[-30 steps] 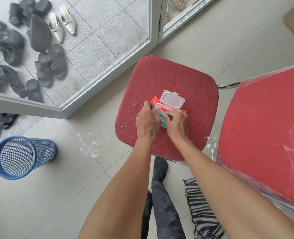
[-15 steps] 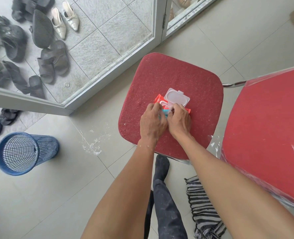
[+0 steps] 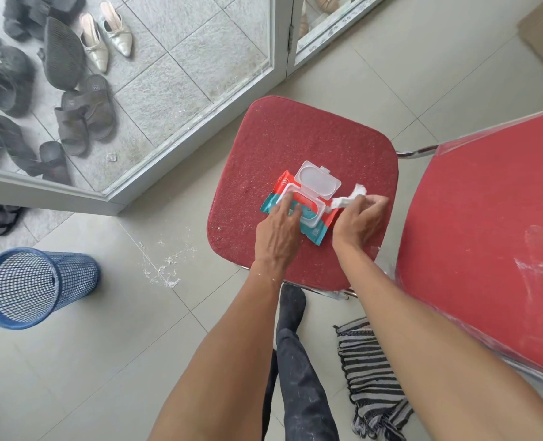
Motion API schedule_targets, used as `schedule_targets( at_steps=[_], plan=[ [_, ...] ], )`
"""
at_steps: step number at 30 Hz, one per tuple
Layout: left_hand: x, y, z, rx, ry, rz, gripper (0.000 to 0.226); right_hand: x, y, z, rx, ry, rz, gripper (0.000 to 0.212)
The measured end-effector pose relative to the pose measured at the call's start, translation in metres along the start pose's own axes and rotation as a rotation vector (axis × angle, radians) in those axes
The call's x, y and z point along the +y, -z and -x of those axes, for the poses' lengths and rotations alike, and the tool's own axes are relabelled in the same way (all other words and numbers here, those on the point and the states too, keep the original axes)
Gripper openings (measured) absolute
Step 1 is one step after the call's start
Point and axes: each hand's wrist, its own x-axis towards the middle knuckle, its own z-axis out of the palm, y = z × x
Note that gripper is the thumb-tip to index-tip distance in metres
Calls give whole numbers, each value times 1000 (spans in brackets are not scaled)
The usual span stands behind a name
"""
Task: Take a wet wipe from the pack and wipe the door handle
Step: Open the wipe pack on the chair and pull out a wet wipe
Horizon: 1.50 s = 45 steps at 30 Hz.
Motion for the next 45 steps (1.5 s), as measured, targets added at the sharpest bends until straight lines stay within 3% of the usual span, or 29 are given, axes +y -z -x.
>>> schedule_targets(
  at_steps=[4,8,10,14,17,19,22,25,30,35,38,41,43,45],
  plan=[
    [6,-5,1,-90,-86,-149,58,4,8,-25,23,189,-1,15],
    [7,-5,0,-122,-68,-122,59,0,5,-30,-352,363,4,12],
    [3,-5,-1,-119,-76,-109,58,-1,4,-21,-456,447,17,16],
    [-7,-4,3,51,-102,13,37,3,7,3,-494,591,71,8],
    [-15,2,3,193,76,78,21,15,9,20,-569,688,153,16],
    [-20,6,2,205,120,57,27,22,10,29,-613,740,215,22],
    [-28,5,2,93,-66,-32,56,26,11,39,-599,802,278,24],
    [-33,1,4,-13,-206,-75,65,28,11,43,-598,826,341,21],
    [-32,-2,10,-113,-212,-101,68,41,13,47,-680,863,466,40],
    [-32,0,6,-114,-170,-54,67,45,11,53,-737,812,534,53],
    [-27,4,6,-95,-87,79,59,39,11,55,-708,762,501,44],
    [-21,18,7,-89,-24,214,42,19,14,62,-655,702,392,22],
    [-21,32,7,-140,44,266,29,3,17,68,-623,604,295,12],
    [-25,50,7,-236,204,493,26,-13,21,76,-585,462,210,14]
  ],
)
